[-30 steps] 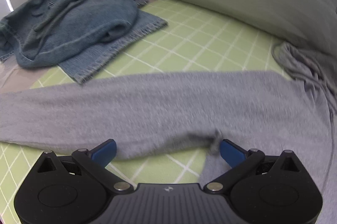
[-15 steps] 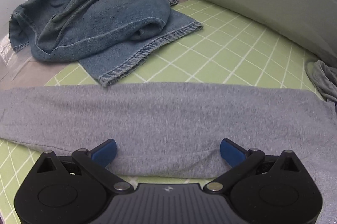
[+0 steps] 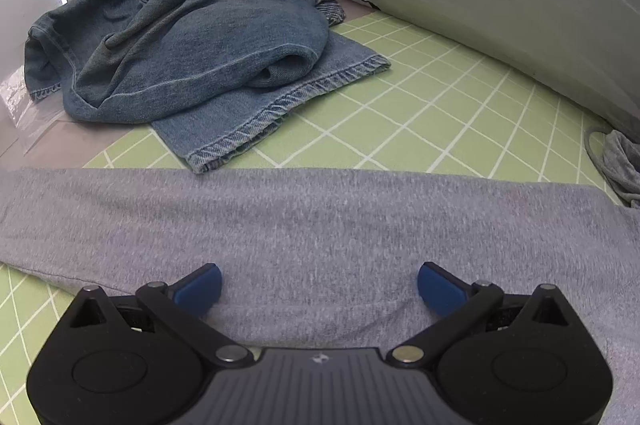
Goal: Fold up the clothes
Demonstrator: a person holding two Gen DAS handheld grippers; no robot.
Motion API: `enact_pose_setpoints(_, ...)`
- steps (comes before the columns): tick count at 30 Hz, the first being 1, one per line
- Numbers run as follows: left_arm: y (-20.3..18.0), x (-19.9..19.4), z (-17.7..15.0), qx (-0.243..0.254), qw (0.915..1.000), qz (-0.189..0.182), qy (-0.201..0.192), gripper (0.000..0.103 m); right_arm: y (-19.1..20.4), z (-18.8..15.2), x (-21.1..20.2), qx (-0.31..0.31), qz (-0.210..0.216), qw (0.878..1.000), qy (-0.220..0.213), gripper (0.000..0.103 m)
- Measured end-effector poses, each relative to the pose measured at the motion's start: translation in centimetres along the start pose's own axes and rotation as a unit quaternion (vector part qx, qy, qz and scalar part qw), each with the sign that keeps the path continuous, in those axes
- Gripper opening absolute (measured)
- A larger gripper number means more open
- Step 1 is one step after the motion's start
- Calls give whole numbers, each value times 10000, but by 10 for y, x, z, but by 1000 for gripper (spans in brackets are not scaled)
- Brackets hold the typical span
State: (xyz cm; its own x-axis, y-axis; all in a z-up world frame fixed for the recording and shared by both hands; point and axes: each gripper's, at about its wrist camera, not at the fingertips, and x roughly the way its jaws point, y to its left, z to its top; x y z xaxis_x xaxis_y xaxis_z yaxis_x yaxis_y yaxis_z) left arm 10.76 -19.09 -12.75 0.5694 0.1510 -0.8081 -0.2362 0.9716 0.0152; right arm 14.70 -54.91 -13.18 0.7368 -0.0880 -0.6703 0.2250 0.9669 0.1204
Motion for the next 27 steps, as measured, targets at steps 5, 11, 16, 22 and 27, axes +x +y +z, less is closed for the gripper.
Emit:
enact_pose_setpoints(5, 0, 2, 1, 28, 10000, -26, 19, 103, 8, -18, -62, -263, 164, 9988, -389, 4)
enact_pose_setpoints(11, 0, 2, 1, 23, 10000, -25, 11, 103, 17, -30, -55, -491, 63, 9987, 128, 7)
enact_pose_setpoints(16, 0, 1, 0, 16, 10000, -19, -36, 103, 23, -9, -47, -459, 19, 9989, -78, 38)
enact_pose_setpoints(22, -1, 1, 0, 18, 10000, -21, -54, 103, 45, 23, -4, -1126, -113, 9935, -150, 47)
enact_pose_setpoints(27, 0, 1, 0, 27, 10000, -33, -77, 103, 59, 33, 37, -1802, -143, 9834, 186, 14)
